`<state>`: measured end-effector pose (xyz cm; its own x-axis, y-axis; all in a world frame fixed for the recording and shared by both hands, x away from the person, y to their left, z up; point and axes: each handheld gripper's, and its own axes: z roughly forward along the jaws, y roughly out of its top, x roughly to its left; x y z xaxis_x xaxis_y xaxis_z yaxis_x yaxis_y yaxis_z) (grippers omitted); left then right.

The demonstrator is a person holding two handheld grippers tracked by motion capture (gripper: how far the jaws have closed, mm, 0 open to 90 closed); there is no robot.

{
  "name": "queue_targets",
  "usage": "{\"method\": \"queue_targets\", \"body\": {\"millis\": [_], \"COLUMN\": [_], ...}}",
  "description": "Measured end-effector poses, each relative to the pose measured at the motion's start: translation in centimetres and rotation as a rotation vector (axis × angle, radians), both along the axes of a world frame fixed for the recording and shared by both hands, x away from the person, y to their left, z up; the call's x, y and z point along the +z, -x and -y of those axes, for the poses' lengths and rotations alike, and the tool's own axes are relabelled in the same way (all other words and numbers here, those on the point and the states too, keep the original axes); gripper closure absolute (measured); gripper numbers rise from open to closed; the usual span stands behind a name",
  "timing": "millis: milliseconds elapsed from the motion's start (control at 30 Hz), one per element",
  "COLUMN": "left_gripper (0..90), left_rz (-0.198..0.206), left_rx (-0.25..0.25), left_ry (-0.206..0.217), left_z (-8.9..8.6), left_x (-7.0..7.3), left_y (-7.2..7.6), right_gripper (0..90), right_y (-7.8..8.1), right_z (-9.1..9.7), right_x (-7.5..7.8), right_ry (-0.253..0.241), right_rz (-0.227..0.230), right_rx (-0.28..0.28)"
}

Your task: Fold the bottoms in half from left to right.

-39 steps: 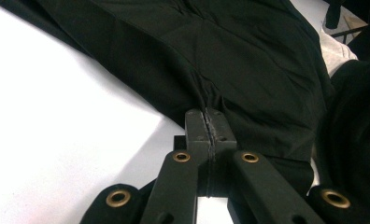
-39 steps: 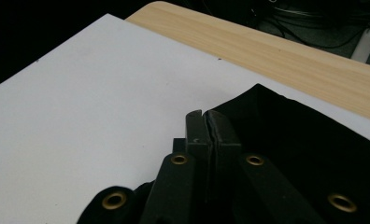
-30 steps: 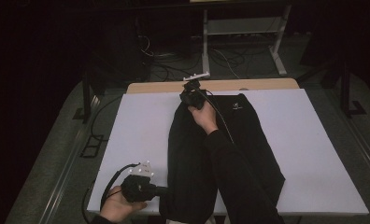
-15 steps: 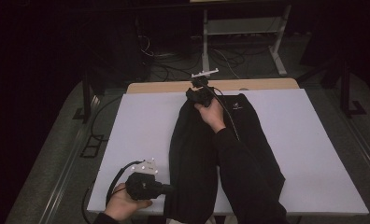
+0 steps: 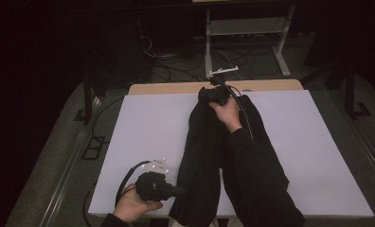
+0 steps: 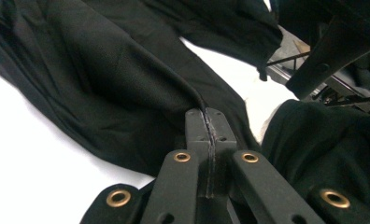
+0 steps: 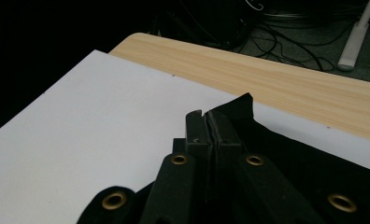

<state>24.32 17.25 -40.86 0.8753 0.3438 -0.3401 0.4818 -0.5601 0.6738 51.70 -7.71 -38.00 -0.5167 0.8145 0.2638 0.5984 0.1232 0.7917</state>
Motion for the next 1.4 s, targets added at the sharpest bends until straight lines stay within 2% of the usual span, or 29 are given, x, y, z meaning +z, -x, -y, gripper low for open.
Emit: {"method": "queue_targets", "body": {"millis": [100, 133, 267, 467, 567, 867, 1200, 1400], "left_gripper": [88.8, 88.8, 88.8, 88.7, 88.8, 88.8, 88.8, 88.8], "left_rz": [-0.025, -0.028, -0.024, -0.029, -0.033, -0.046, -0.056, -0.054], "left_rx": [-0.027, -0.033, -0.065, -0.107, -0.126, -0.166, -0.201, -0.223], "left_ry": [0.022, 0.018, 0.010, 0.045, 0.034, 0.051, 0.067, 0.058], "left_z": [0.9, 1.1, 2.6, 4.4, 5.5, 8.2, 10.4, 12.1], "left_x": [0.0, 0.0, 0.0, 0.4, 0.5, 0.5, 0.5, 0.3], "left_y": [0.1, 0.1, 0.2, 0.3, 0.3, 0.1, -0.1, -0.2], "right_gripper": [86.7, 86.7, 86.7, 86.6, 86.7, 86.6, 86.6, 86.6], "right_y": [0.1, 0.1, 0.2, 0.2, 0.1, 0.1, 0.1, -0.1], "right_z": [0.9, 1.2, 2.1, 3.8, 4.4, 6.5, 8.2, 9.0], "right_x": [0.2, 0.3, 0.6, 0.7, 0.5, 0.1, 0.5, 0.6], "right_ry": [0.004, 0.021, 0.037, 0.057, 0.082, 0.064, 0.077, 0.083], "right_rz": [0.003, 0.005, 0.007, 0.003, -0.002, -0.011, -0.010, -0.017], "right_rx": [-0.007, -0.009, -0.015, -0.025, -0.018, -0.019, -0.014, 0.001]}}
